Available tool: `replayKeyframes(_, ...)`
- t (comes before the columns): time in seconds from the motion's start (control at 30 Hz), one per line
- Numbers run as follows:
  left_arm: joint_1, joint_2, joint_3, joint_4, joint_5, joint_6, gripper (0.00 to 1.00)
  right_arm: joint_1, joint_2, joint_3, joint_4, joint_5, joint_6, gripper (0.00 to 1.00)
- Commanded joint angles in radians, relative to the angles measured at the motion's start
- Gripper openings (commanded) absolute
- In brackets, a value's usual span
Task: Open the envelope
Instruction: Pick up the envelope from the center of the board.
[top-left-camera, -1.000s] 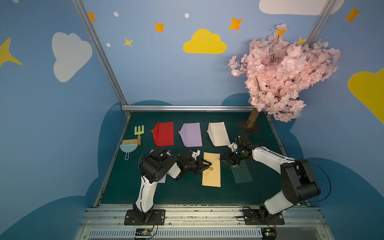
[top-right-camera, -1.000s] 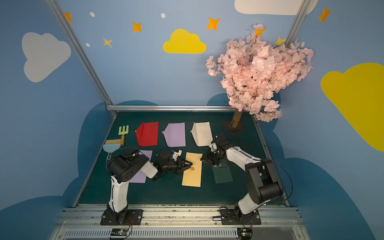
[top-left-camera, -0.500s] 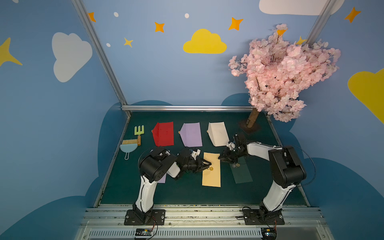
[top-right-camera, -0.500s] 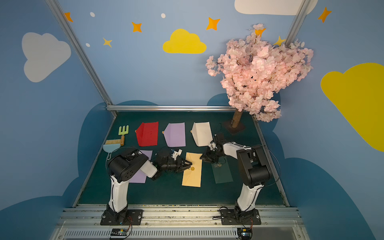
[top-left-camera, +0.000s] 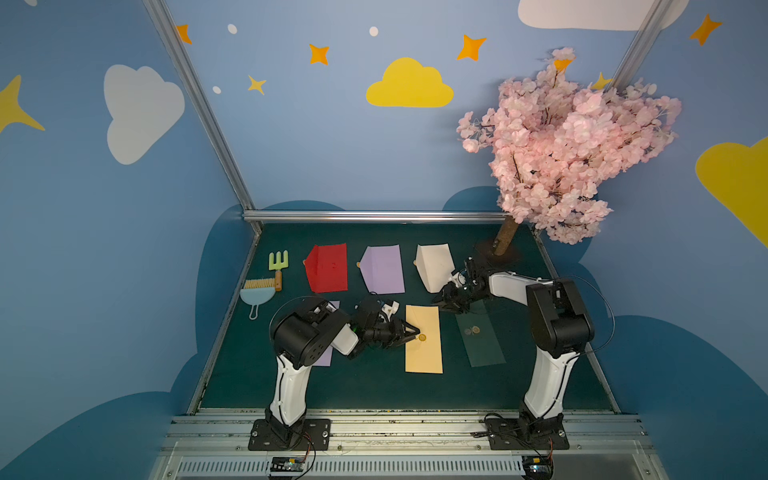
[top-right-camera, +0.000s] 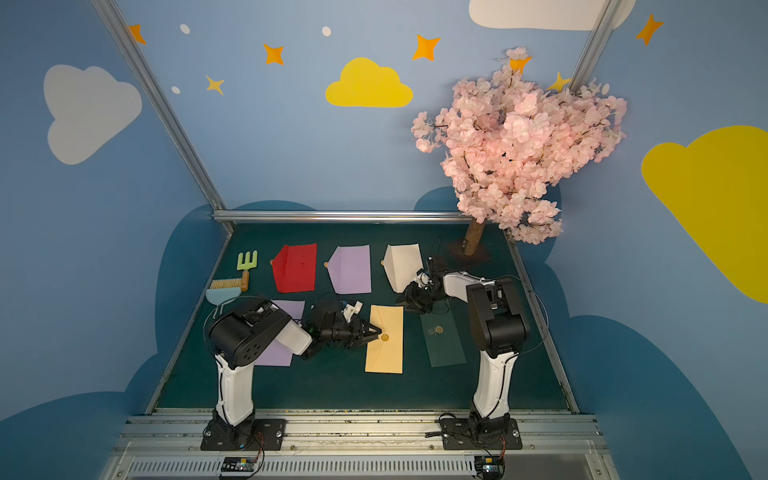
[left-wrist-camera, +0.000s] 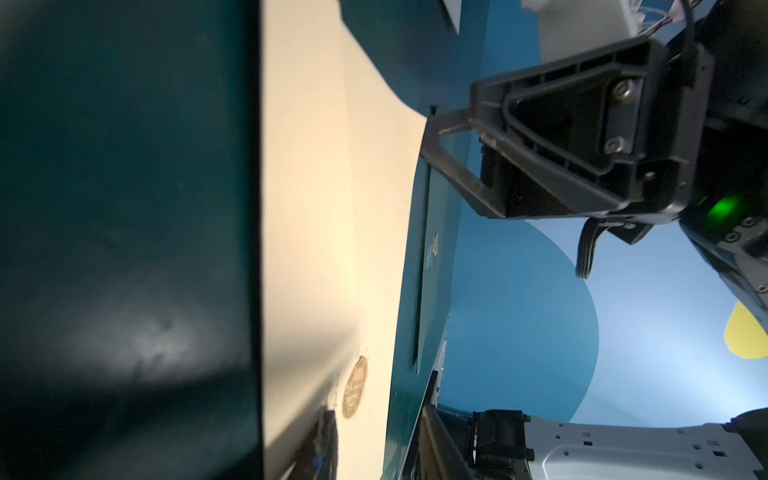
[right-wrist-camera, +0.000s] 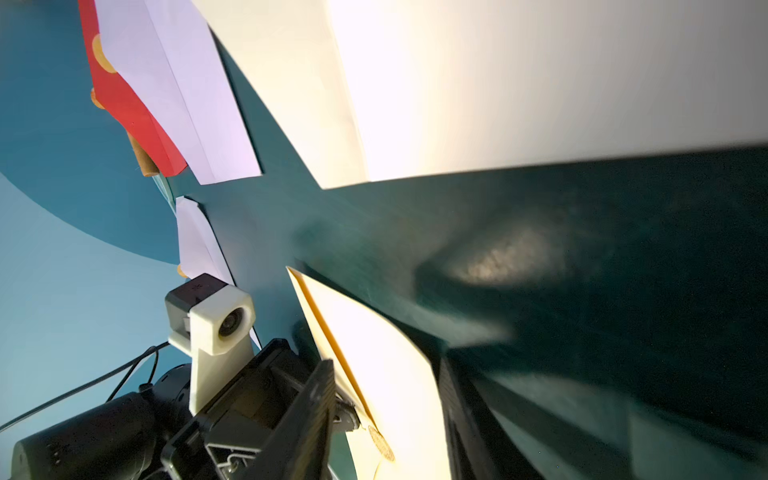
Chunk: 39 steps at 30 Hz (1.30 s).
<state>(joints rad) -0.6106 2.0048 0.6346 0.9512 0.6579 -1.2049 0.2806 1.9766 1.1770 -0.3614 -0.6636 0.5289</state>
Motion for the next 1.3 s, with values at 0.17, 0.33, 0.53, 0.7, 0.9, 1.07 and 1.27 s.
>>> replayKeyframes(0.17, 0.023, 0.024, -0.017, -0.127, -0.023, 0.034, 0.35, -0.013, 0.075, -0.036, -0.016, 0.032, -0.072, 0.39)
replayKeyframes(0.33, 0.035, 0.032, -0.017, -0.156, -0.022, 0.043, 0.35, -0.012, 0.091, -0.029, -0.011, -0.044, -0.123, 0.35)
replayKeyframes(0.53, 0.044, 0.049, 0.003, -0.185, -0.014, 0.05, 0.35, -0.007, 0.081, -0.071, 0.039, -0.131, -0.154, 0.34)
replayKeyframes(0.7, 0.049, 0.062, 0.013, -0.196, -0.007, 0.051, 0.35, -0.003, 0.077, -0.096, 0.065, -0.176, -0.164, 0.32)
replayKeyframes(0.9, 0.054, 0.065, 0.013, -0.195, -0.008, 0.049, 0.35, 0.016, 0.06, -0.123, 0.076, -0.195, -0.159, 0.25)
replayKeyframes(1.07, 0.056, 0.073, 0.011, -0.186, -0.011, 0.047, 0.34, 0.05, 0.011, -0.169, 0.096, -0.199, -0.139, 0.18)
replayKeyframes(1.27, 0.055, 0.074, 0.005, -0.169, -0.013, 0.044, 0.34, 0.074, -0.053, -0.223, 0.157, -0.227, -0.081, 0.16)
